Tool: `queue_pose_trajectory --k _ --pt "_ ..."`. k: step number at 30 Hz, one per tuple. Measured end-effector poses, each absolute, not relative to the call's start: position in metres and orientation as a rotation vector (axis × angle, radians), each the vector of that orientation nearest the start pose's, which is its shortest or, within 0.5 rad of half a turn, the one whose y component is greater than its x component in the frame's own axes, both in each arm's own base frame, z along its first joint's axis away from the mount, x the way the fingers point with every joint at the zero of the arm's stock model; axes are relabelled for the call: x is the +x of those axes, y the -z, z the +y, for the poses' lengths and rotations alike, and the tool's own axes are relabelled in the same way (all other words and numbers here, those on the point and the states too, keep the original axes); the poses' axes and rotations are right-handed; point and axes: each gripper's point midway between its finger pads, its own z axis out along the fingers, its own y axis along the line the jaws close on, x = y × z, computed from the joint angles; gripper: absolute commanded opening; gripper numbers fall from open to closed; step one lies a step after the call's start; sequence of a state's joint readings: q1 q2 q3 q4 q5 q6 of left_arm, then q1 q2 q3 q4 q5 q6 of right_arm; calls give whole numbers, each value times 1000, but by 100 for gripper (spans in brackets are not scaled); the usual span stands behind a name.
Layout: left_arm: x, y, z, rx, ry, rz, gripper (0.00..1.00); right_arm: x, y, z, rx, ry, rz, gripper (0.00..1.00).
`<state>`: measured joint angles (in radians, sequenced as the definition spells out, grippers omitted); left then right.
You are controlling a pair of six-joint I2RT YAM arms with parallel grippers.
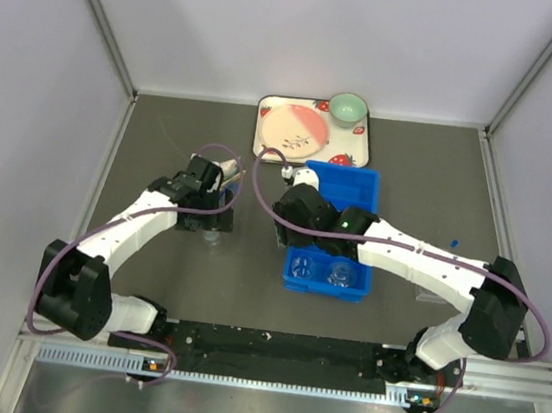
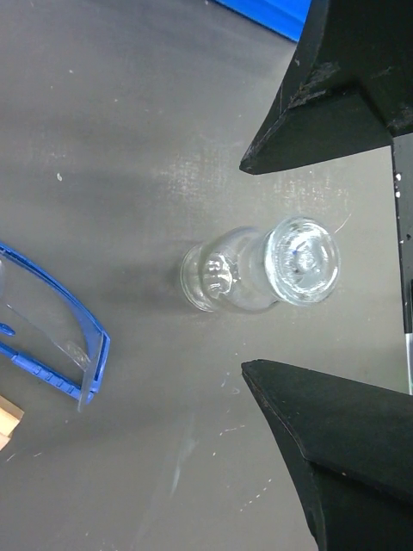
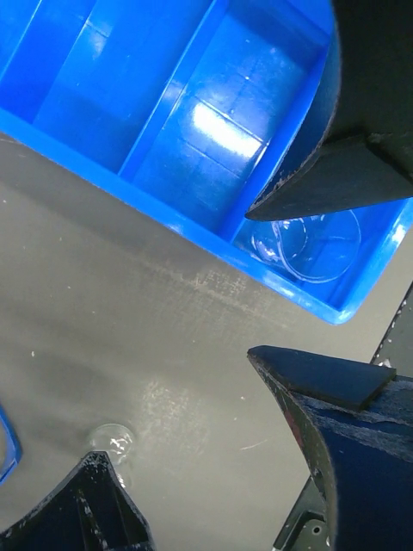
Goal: Organize the chemistry lab equipment
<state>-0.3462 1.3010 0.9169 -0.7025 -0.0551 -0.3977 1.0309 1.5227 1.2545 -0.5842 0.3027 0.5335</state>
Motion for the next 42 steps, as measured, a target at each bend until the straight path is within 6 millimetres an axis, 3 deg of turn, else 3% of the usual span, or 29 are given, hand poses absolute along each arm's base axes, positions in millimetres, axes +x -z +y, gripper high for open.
queue_pose_trajectory --k 16,29,37,42 --pt "256 -60 -101 -99 59 2744 91 226 -152 307 -441 -366 2352 61" --pt "253 -48 -105 -122 49 2773 59 224 -148 301 -427 -376 2345 60" --pt "253 -48 -107 -119 51 2771 25 223 -145 295 -412 -375 2349 59" --pt "248 -50 -111 -89 47 2773 21 221 -142 293 -413 -369 2354 59"
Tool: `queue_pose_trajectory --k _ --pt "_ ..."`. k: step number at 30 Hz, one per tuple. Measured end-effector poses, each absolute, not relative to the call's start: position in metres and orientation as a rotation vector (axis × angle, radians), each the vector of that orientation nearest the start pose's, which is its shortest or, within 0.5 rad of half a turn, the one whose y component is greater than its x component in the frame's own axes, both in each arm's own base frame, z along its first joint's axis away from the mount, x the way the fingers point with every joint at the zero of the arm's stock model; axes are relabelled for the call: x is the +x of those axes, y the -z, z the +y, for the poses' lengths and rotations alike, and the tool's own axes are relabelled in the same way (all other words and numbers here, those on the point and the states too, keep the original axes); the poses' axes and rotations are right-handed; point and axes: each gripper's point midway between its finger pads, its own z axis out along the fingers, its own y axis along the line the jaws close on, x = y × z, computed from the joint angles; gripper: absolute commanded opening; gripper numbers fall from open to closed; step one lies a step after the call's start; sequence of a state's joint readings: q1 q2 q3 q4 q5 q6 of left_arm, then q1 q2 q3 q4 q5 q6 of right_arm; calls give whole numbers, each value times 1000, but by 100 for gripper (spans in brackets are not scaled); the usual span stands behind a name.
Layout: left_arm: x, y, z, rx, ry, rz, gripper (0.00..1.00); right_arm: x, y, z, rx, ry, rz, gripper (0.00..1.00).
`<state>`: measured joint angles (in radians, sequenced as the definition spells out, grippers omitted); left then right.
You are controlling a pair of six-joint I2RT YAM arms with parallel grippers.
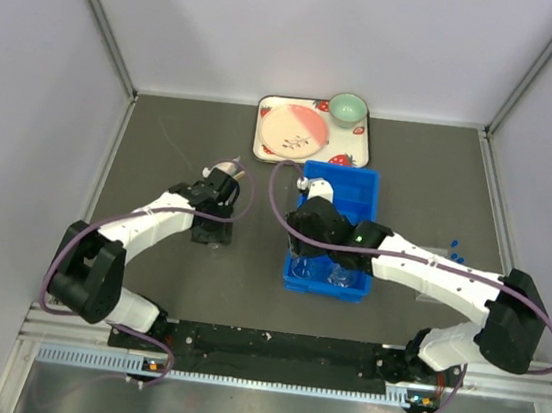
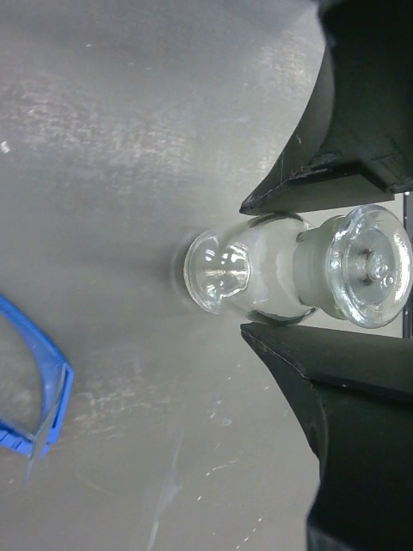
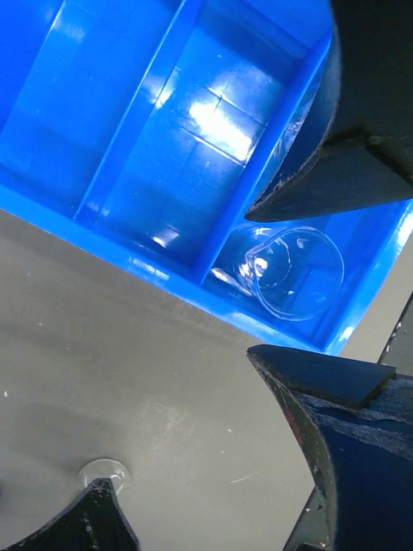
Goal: Organize the chemistry lab equipment
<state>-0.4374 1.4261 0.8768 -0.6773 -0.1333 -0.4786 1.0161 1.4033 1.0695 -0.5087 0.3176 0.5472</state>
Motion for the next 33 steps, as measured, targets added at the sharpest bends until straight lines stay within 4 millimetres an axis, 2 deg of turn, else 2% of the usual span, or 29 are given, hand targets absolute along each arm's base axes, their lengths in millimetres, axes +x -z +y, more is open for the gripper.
queue_pose_trajectory --k 4,8,11,16,20,21,24,29,33 --pt "240 -60 -118 -43 47 2775 20 220 -146 287 -396 -377 2347 59" --pt "248 -92 -133 -10 84 2725 19 225 -159 270 -332 -390 2320 59" --pt "260 -125 -151 18 138 2657 20 234 -173 244 -238 -379 2289 59" --pt "276 -181 -189 83 251 2553 20 249 -198 187 -30 -337 2223 59" --pt "283 -203 -223 141 307 2528 20 251 -209 144 115 -290 2170 59" --pt "288 -207 -236 158 318 2527 20 250 -210 137 134 -282 2164 59" --pt "288 -206 -258 213 323 2543 20 244 -210 125 164 -270 2160 59" --pt "289 -199 -300 300 340 2565 20 238 -201 120 165 -253 2185 59" --pt "285 -186 -324 350 338 2593 20 234 -193 117 164 -241 2205 59"
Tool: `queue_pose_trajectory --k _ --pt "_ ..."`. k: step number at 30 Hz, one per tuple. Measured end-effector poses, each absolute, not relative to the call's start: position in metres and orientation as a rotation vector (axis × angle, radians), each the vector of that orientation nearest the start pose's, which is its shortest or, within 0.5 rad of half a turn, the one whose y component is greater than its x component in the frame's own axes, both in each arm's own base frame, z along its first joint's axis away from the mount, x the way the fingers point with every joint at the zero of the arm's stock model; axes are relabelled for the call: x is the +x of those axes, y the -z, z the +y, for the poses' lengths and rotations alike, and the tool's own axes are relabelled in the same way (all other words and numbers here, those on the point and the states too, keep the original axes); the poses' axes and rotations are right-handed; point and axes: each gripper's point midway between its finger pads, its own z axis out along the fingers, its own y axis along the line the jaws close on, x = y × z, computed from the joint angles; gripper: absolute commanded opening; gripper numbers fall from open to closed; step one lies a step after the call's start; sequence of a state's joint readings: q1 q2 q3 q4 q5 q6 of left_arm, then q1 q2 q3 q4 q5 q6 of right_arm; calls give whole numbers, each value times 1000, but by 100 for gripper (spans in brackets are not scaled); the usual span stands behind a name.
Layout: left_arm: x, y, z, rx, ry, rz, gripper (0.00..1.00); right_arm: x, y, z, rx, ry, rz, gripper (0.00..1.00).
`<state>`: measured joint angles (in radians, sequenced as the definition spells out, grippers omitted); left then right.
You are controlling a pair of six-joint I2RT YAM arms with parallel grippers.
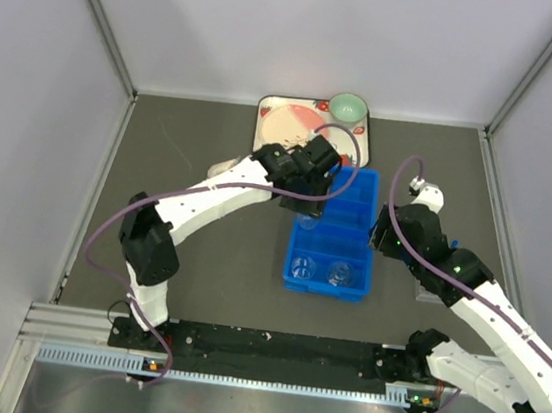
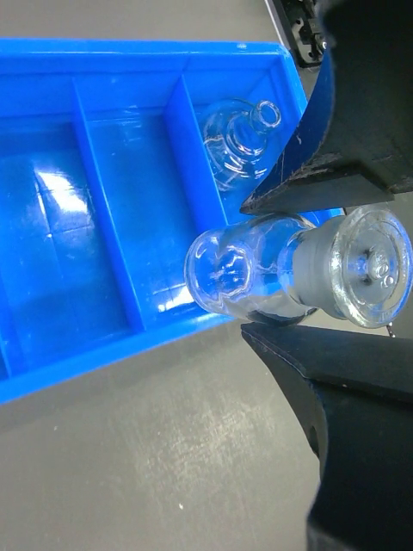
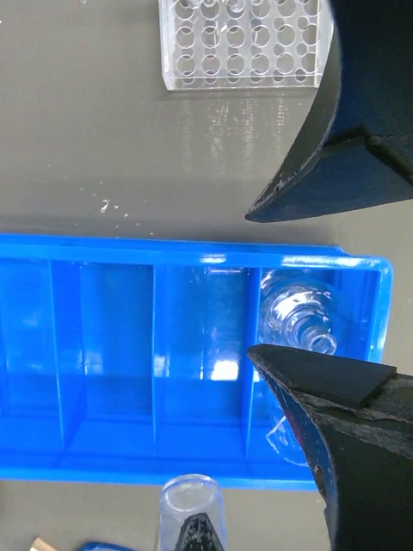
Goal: Organize the chemistry lab equipment
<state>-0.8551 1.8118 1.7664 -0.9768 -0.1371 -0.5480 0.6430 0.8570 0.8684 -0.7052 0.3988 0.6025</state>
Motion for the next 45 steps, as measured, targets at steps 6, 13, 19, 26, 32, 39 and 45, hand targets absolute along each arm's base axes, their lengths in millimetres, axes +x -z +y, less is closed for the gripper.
queue_pose_trajectory --k 6,13,19,26,32,39,45 --pt "276 -160 -340 406 303 2647 20 230 -187 115 163 -235 2219 59" --pt "275 -134 -344 417 246 2693 19 228 -187 114 164 -243 2214 59" --pt "278 -119 -348 412 232 2706 17 226 -183 113 161 -243 2219 59" --pt "277 -93 -347 423 204 2731 18 224 -180 112 160 -240 2223 59" --pt "276 -83 -349 426 206 2730 24 222 -173 110 155 -230 2237 60" --pt "277 -78 -351 422 211 2728 28 222 -172 111 154 -231 2239 60" --pt "277 -67 -355 428 208 2738 34 221 -167 110 150 -224 2247 61"
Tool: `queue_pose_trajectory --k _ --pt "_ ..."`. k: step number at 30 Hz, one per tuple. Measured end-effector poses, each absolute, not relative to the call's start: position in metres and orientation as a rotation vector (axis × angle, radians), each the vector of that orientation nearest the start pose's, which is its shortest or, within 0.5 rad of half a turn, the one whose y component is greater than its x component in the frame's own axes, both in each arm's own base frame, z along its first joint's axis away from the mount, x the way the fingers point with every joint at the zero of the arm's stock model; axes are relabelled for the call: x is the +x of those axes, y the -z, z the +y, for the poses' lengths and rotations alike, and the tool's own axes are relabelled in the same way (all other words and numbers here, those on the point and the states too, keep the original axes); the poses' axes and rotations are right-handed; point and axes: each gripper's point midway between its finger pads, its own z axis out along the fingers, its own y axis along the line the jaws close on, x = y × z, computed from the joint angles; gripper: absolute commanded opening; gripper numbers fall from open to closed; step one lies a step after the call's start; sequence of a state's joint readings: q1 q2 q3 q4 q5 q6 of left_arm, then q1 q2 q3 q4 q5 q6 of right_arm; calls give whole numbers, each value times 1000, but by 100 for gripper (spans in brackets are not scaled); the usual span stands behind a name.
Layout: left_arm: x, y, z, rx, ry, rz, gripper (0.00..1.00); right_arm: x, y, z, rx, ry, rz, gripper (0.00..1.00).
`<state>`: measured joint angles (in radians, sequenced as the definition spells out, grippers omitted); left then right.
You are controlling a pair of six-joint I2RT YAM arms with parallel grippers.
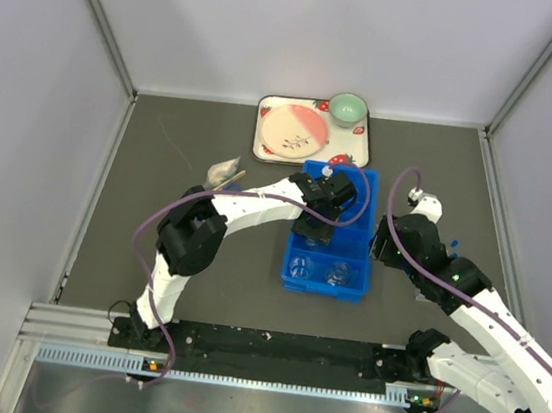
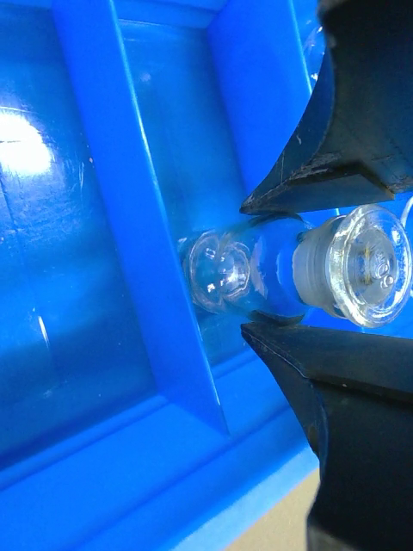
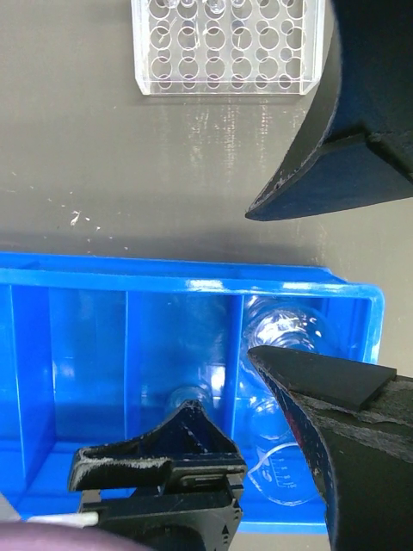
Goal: Organize the chemistry lab equipment
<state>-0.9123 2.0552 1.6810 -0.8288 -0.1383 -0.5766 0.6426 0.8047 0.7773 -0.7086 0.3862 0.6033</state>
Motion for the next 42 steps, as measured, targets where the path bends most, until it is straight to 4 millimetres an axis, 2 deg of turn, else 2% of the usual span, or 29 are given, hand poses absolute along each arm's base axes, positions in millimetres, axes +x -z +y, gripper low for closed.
queue_pose_trajectory --k 4,17,23,32,36,42 --pt "277 -59 -355 430 196 2750 41 221 -167 110 150 -225 2245 62" --pt "279 -59 -354 421 184 2743 66 221 -166 110 149 -228 2243 64" --pt "278 -59 -354 422 179 2746 68 220 -166 111 147 -233 2244 65" --pt "277 -60 -349 423 146 2752 67 220 -167 112 145 -239 2245 65" --pt "280 -71 -348 429 131 2744 67 220 -167 112 144 -242 2246 65" --pt "291 -103 -358 423 169 2690 67 220 -167 113 143 -244 2246 65"
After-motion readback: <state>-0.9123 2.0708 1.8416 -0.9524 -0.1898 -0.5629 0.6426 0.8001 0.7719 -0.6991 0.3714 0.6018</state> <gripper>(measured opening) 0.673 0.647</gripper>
